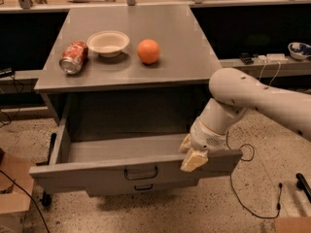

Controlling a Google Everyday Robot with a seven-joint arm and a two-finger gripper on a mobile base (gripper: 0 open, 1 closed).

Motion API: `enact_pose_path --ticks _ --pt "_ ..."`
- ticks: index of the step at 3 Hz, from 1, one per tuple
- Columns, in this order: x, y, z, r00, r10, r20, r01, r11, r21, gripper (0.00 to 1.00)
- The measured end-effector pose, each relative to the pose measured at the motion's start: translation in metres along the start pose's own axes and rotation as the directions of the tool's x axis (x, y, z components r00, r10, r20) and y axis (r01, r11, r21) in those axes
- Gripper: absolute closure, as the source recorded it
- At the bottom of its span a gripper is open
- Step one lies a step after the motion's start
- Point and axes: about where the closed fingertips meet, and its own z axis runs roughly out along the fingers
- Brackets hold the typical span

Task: Open top drawer

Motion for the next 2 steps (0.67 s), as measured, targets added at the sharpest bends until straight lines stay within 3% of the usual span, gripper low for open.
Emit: enact_pose_path --ticks 1,2 --pt "0.0051 0.0415 0.0035 0.999 0.038 -0.036 -0.039 0.9983 -0.044 0.56" --pt "0.0061 0.0448 0.0054 0.998 0.042 -0.038 -0.044 0.998 -0.045 0.25"
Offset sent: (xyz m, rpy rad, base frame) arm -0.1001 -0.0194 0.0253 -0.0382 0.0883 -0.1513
